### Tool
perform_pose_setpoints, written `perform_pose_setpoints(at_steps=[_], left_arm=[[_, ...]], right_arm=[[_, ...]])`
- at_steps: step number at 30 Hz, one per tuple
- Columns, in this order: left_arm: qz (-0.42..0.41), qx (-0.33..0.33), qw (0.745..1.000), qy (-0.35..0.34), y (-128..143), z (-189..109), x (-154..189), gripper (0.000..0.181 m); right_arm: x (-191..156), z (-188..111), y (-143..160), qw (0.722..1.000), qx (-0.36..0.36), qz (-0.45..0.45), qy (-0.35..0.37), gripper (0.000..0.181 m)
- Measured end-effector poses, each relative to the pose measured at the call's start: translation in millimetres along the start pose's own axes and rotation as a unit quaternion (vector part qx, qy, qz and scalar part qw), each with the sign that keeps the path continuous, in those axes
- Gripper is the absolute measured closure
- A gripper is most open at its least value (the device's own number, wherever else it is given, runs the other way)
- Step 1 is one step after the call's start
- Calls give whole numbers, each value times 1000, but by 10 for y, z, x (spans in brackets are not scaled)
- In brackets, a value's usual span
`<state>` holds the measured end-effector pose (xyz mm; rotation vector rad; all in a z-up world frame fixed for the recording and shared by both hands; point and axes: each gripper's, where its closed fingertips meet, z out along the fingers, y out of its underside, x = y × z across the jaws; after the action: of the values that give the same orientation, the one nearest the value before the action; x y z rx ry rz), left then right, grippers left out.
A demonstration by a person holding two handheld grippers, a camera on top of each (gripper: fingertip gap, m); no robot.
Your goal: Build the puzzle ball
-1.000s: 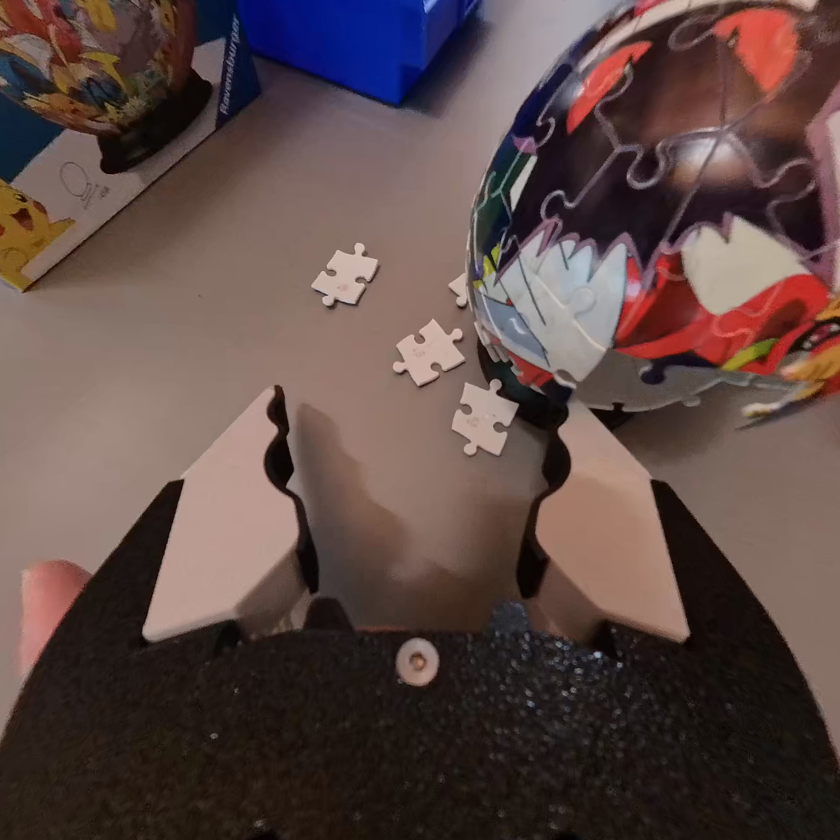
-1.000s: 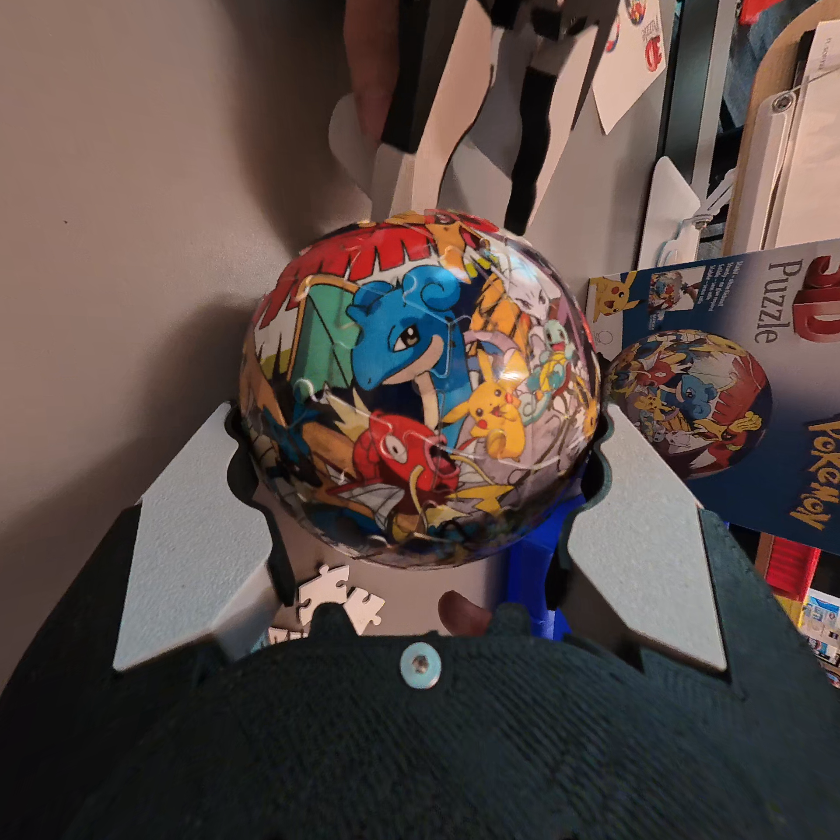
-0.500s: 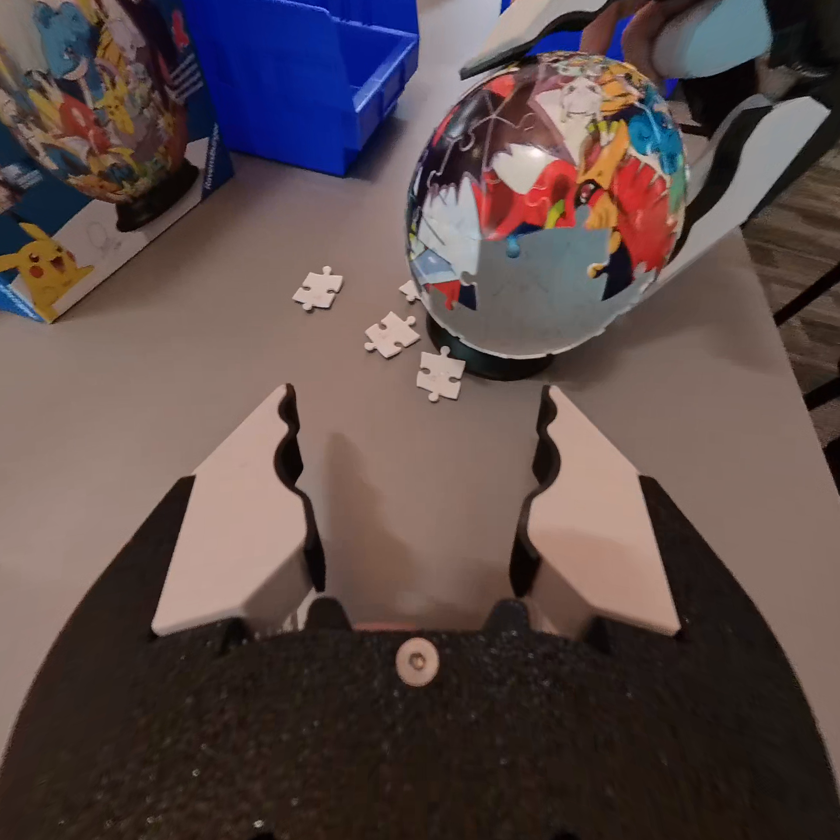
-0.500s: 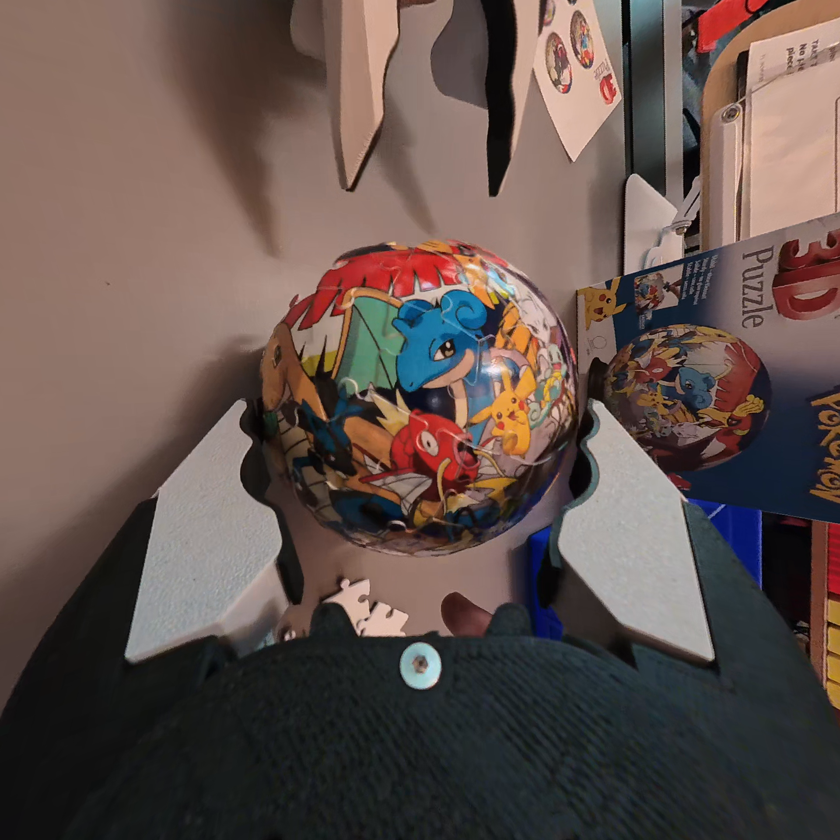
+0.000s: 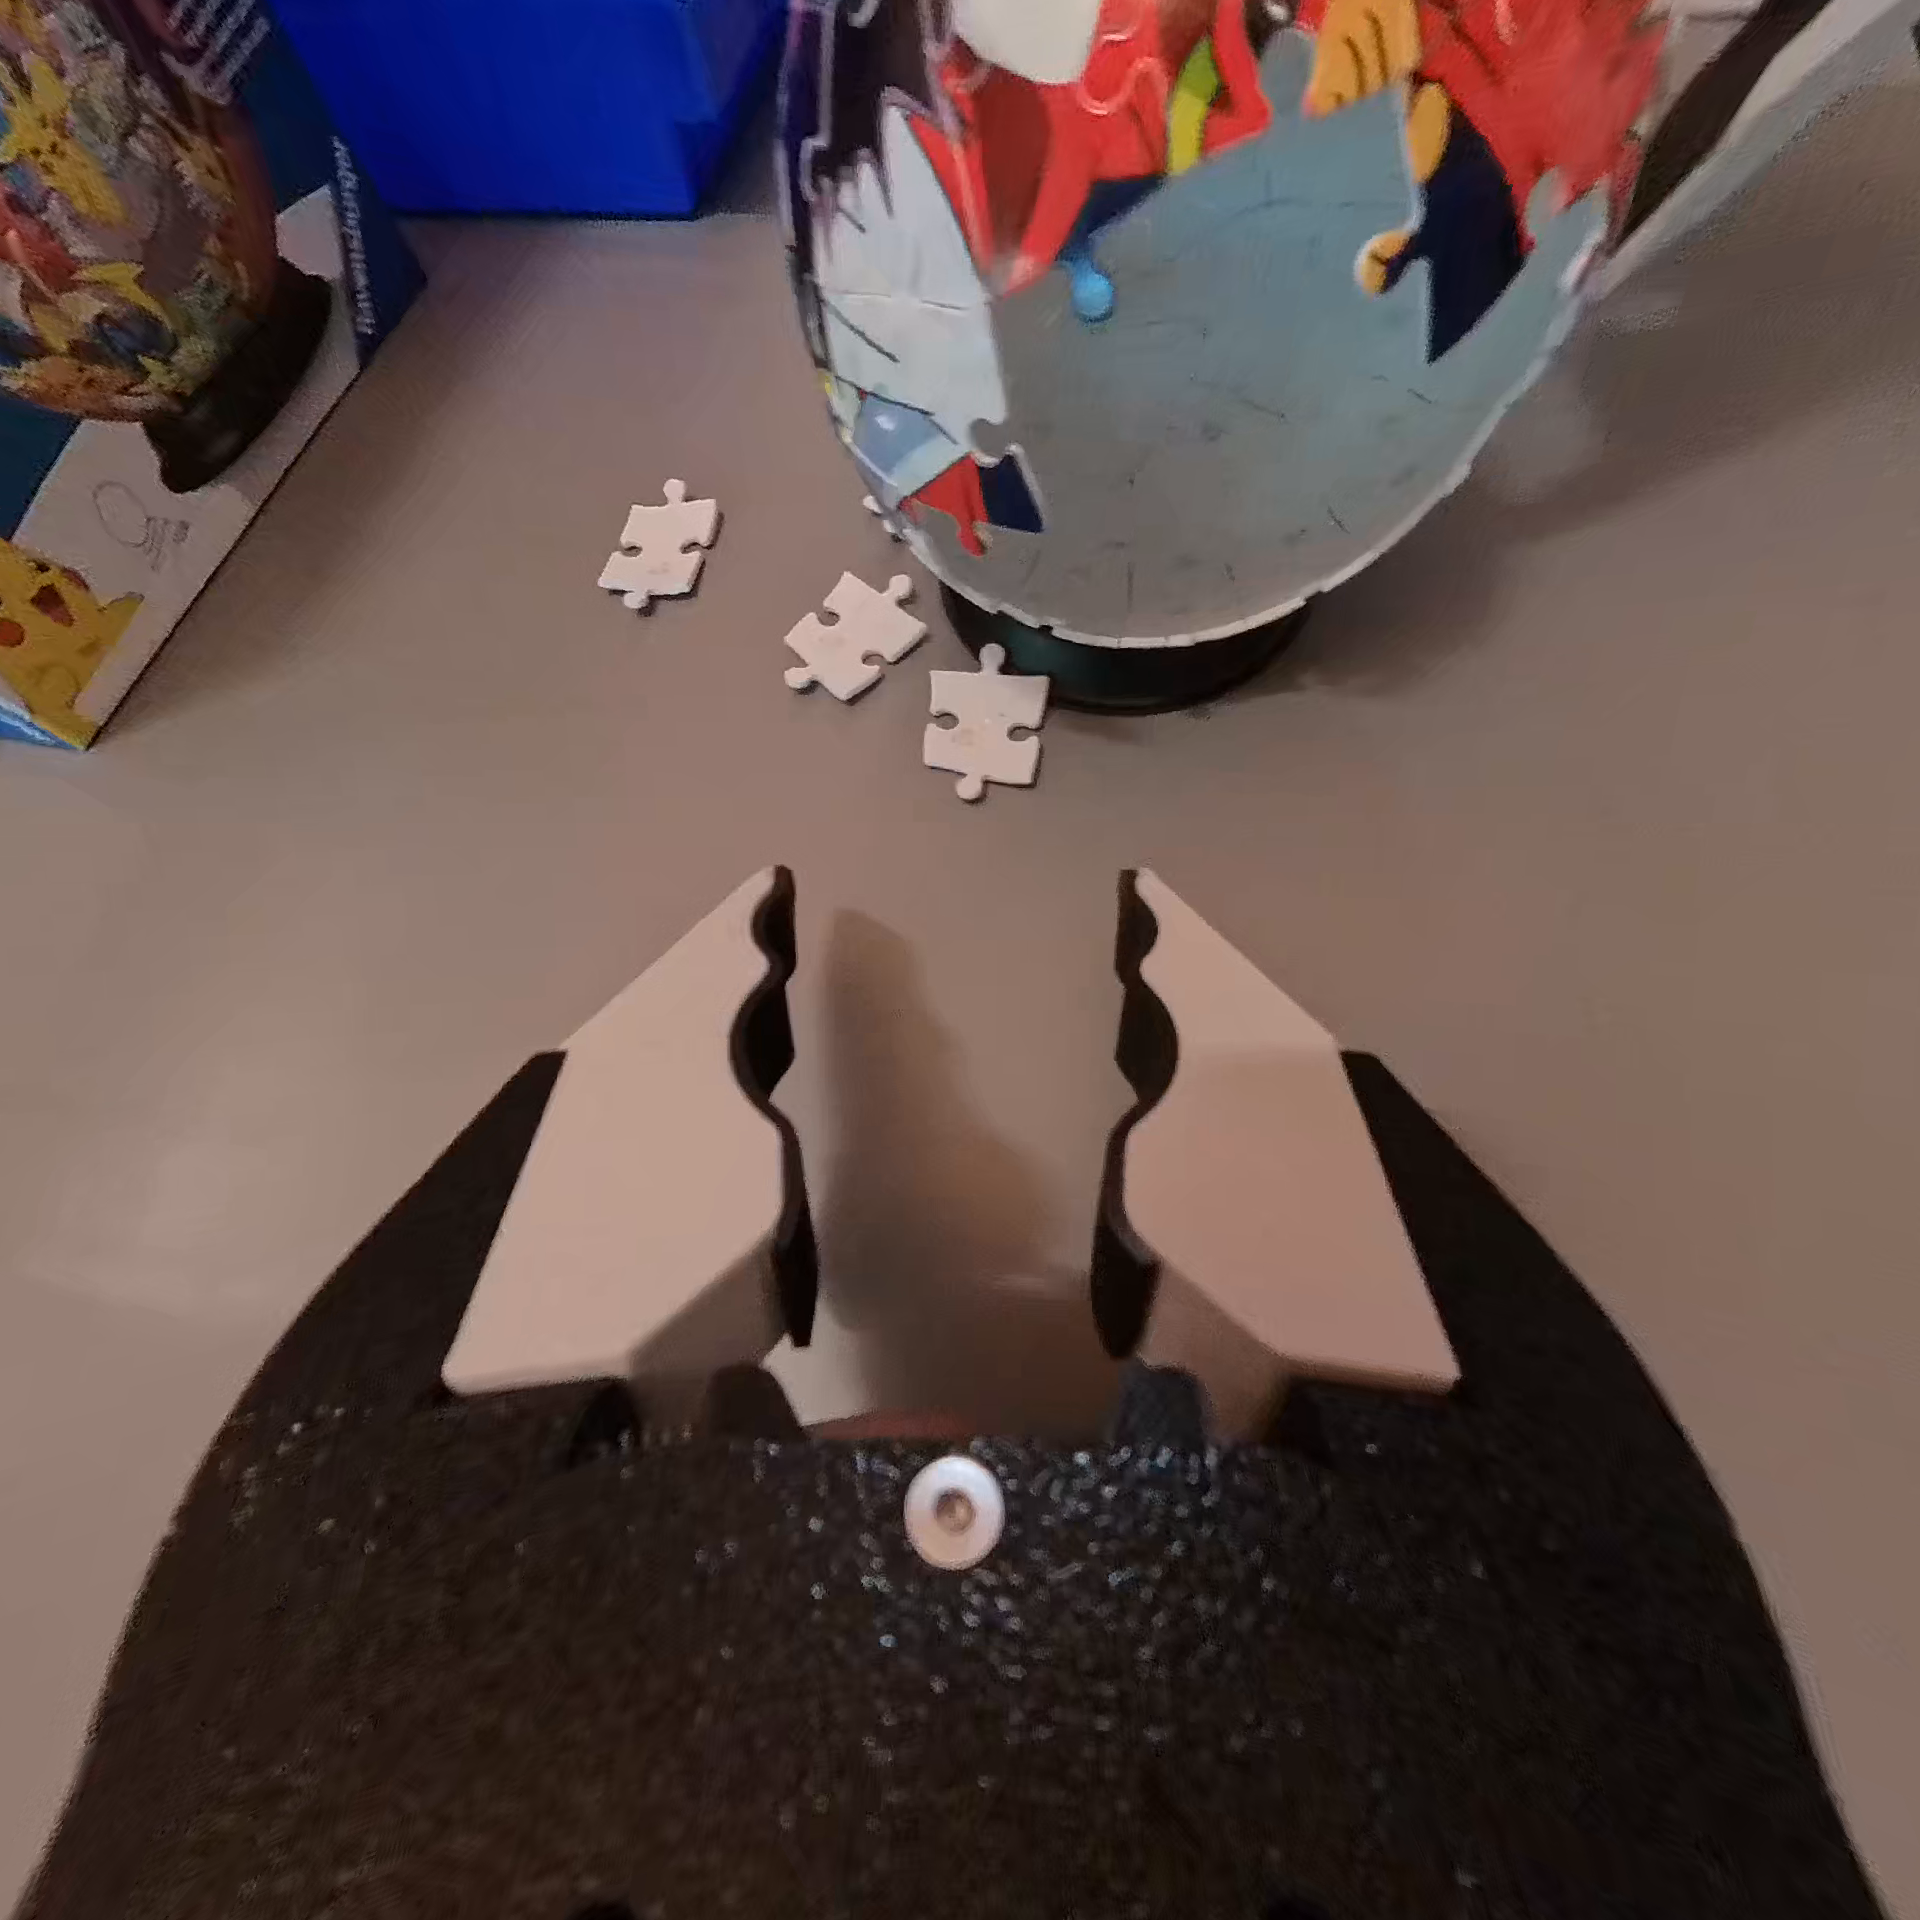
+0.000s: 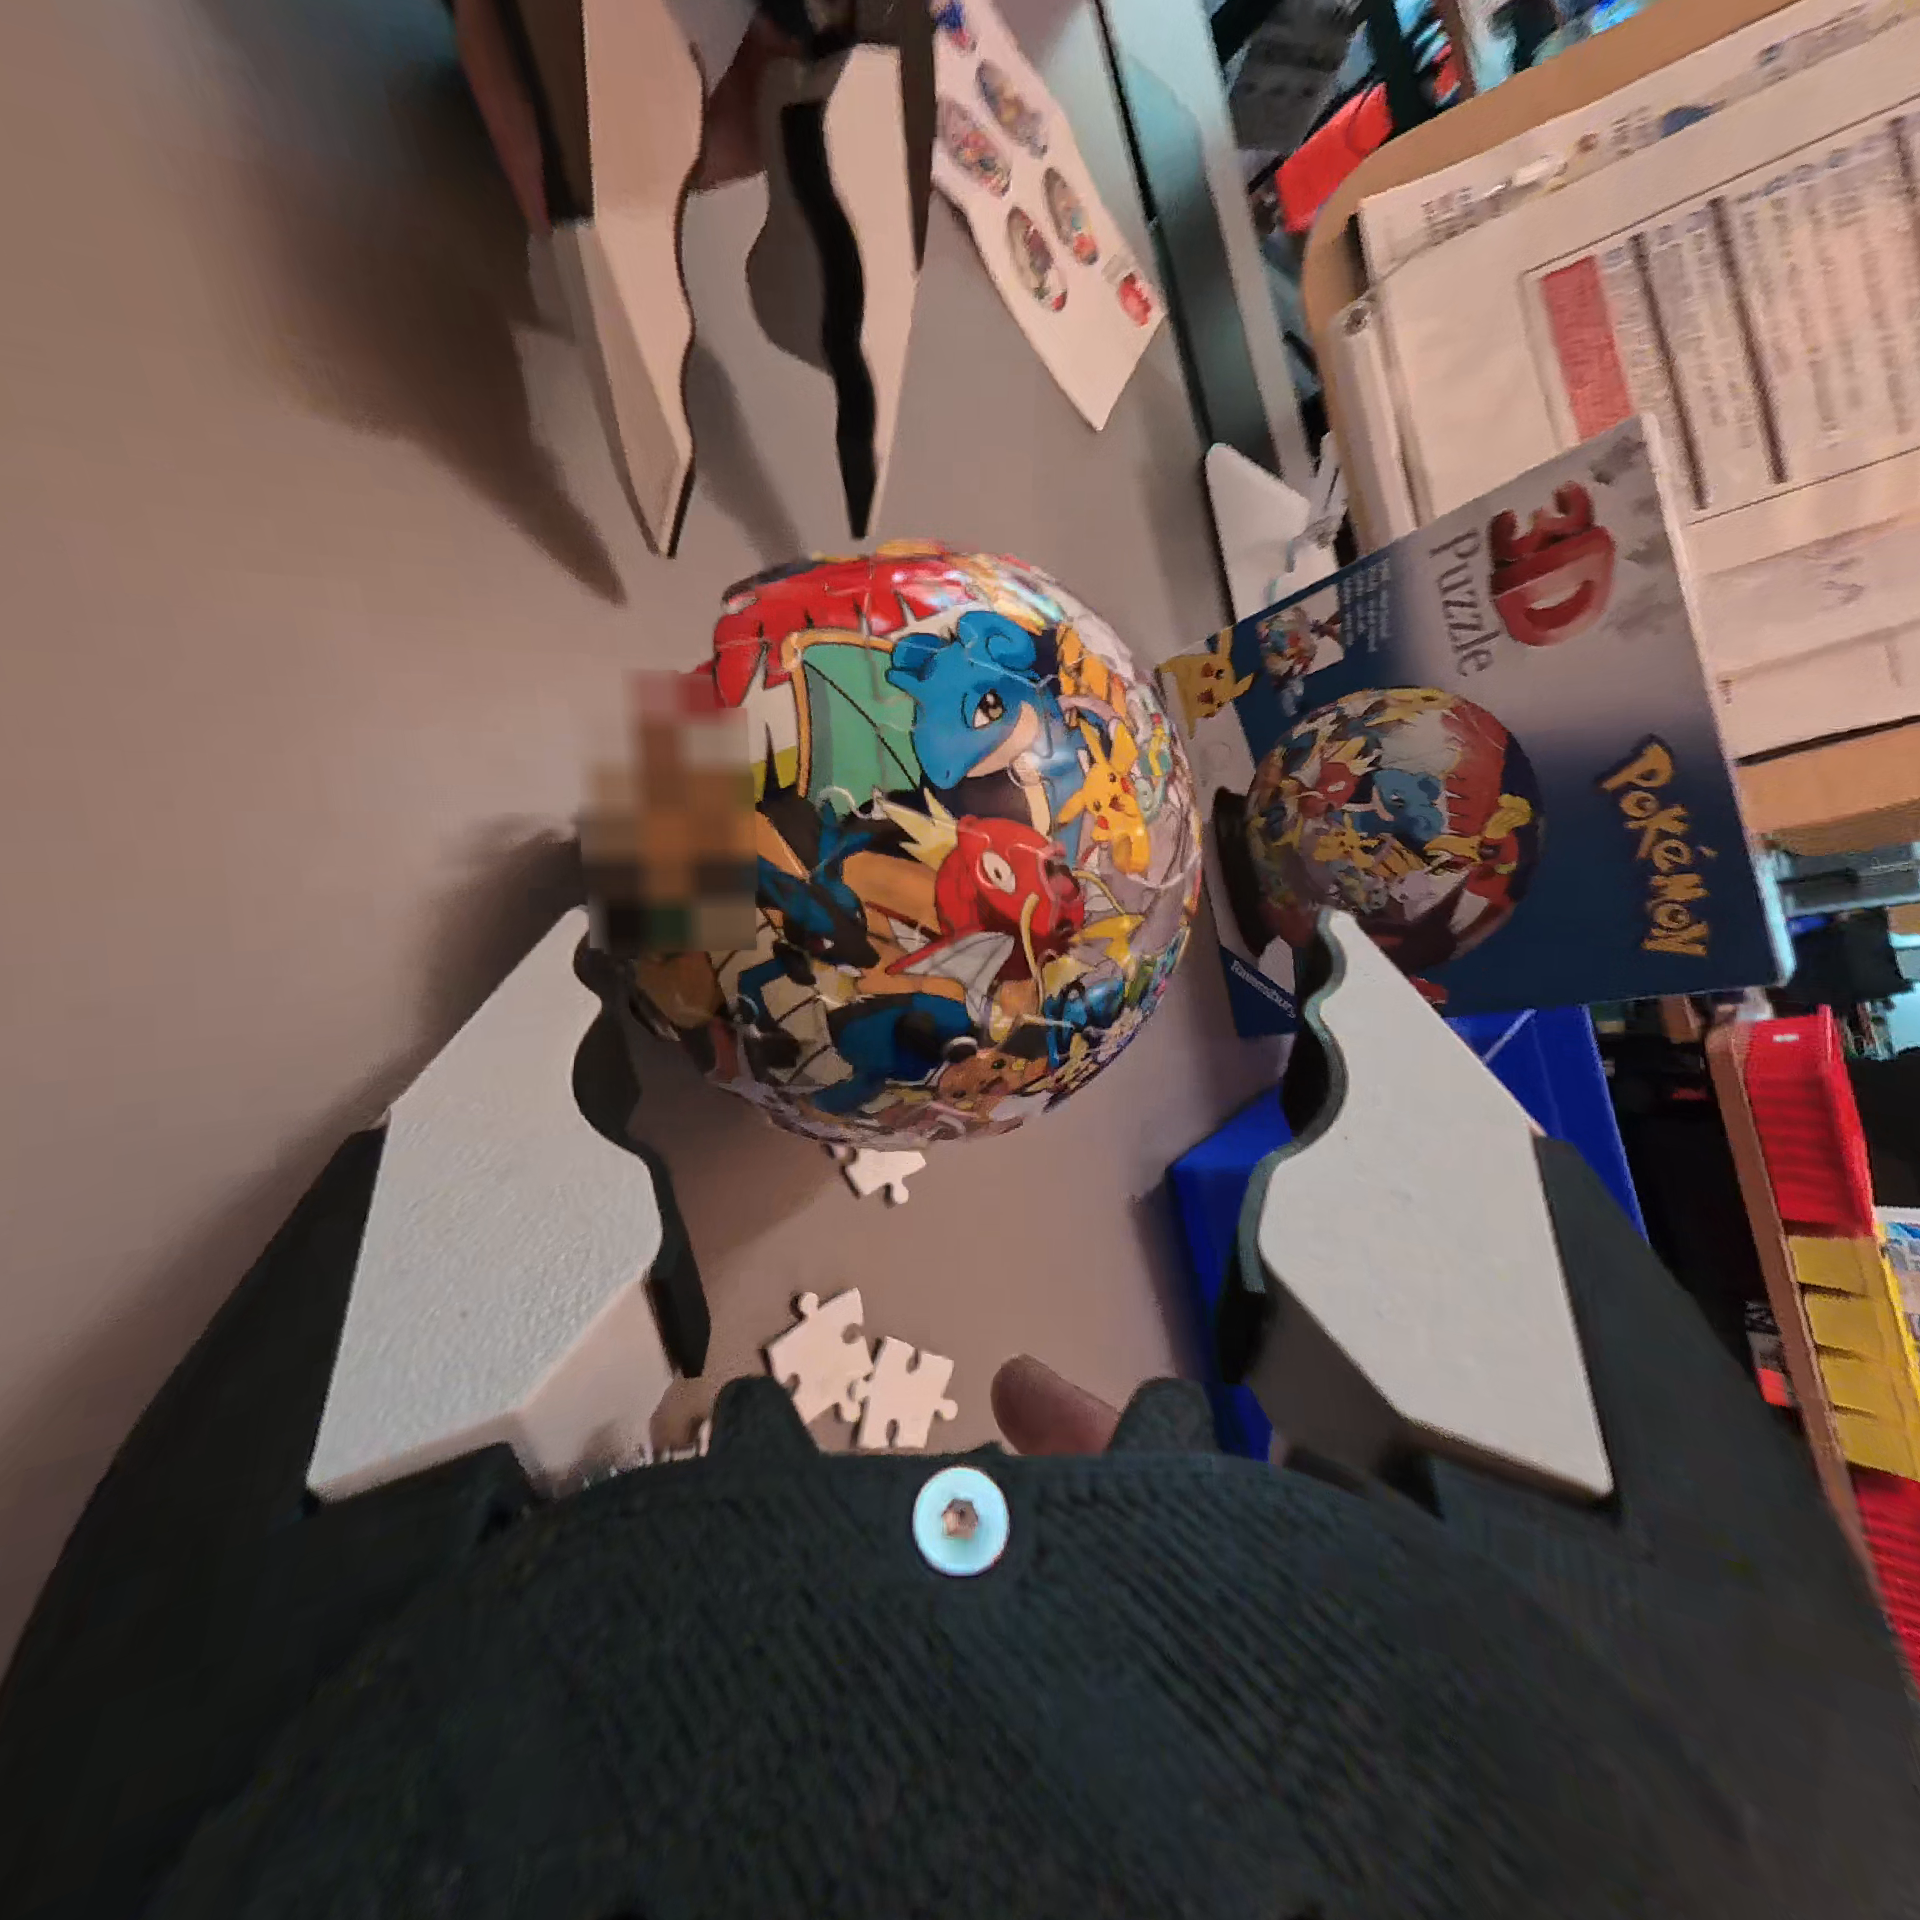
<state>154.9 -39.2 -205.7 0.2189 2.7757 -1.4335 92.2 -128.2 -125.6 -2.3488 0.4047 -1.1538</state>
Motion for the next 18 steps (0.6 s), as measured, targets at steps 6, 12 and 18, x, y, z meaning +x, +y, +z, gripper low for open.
perform_pose_setpoints(at_steps=[6, 12, 18], left_arm=[[7, -33, 999, 11, 56, 85, 82, 128], [-38, -50, 997, 46, 45, 192, 68, 117], [-43, -55, 994, 88, -99, 407, 43, 132]], right_arm=[[-60, -146, 68, 999, 4, 38, 32, 60], [-238, -323, 37, 993, 21, 77, 88, 76], [-386, -409, 1, 973, 37, 157, 164, 102]])
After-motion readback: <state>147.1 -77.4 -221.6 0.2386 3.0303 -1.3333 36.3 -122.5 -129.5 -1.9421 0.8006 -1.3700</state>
